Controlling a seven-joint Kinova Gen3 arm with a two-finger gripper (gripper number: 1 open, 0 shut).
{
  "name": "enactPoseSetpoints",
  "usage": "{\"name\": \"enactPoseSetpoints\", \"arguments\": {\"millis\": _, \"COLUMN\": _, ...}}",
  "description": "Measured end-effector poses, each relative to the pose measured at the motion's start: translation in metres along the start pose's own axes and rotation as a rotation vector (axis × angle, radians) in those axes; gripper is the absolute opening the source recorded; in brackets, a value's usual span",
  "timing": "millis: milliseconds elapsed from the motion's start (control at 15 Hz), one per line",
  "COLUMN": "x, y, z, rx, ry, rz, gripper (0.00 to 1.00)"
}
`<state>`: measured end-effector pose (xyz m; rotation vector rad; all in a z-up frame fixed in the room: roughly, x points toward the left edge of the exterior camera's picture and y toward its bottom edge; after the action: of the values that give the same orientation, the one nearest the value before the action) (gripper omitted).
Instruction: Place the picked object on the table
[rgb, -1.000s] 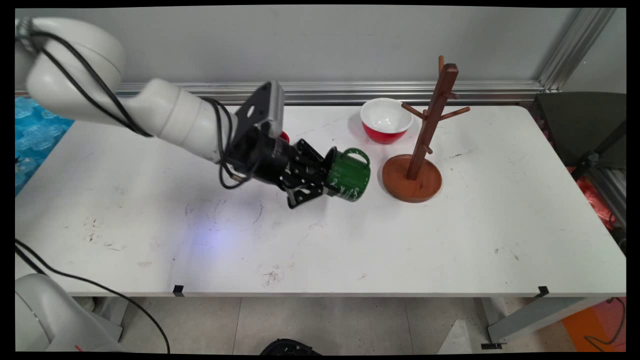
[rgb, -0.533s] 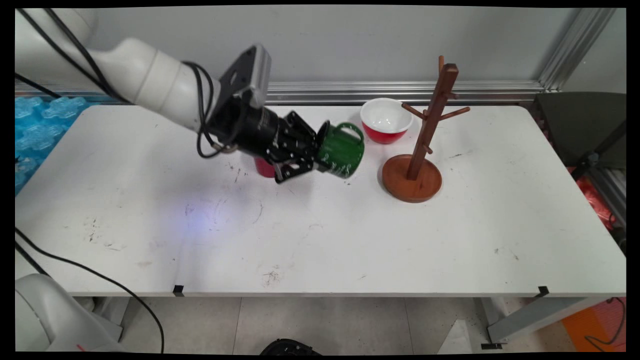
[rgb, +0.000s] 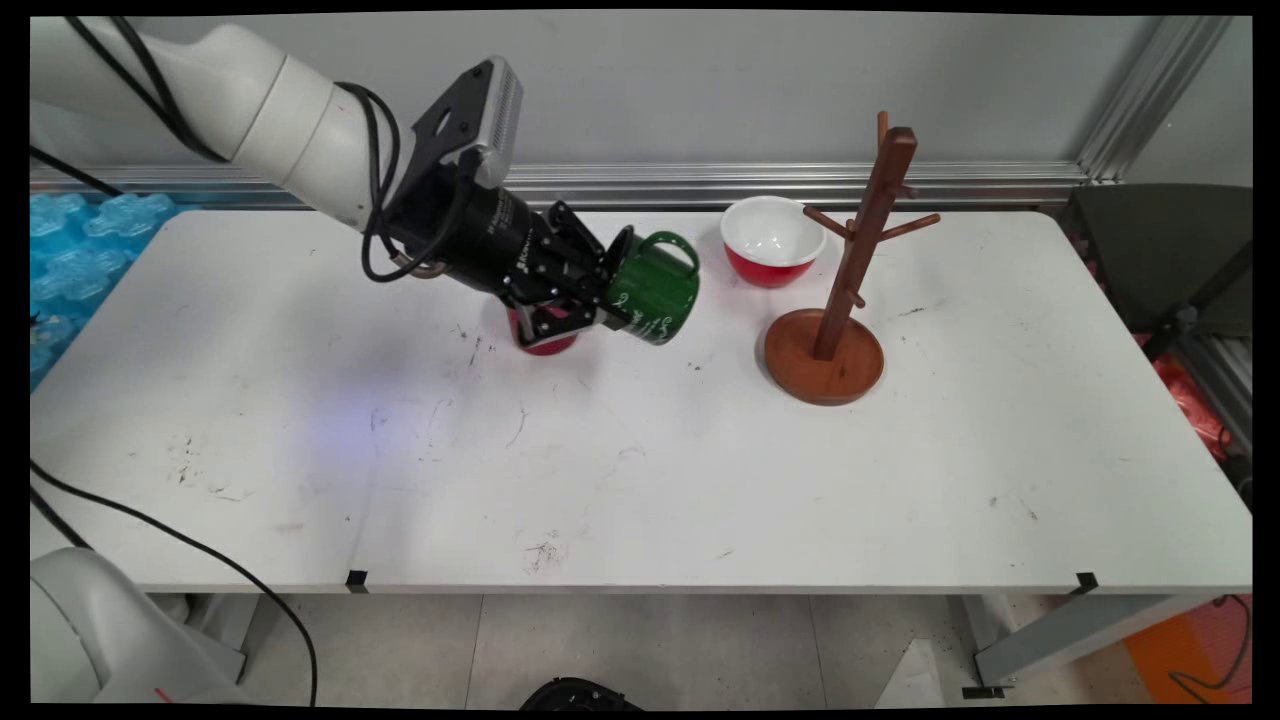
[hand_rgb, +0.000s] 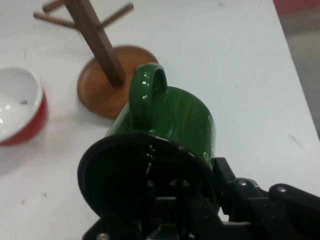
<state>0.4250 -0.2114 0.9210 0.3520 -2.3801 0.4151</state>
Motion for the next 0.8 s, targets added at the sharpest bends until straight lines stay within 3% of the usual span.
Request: {"name": "enactPoseSetpoints", "arguments": {"millis": 800, "x": -0.022, "y": -0.012, "z": -0.001, "rx": -0.013, "ry": -0.197, "rz": 0.022, "gripper": 0.0}}
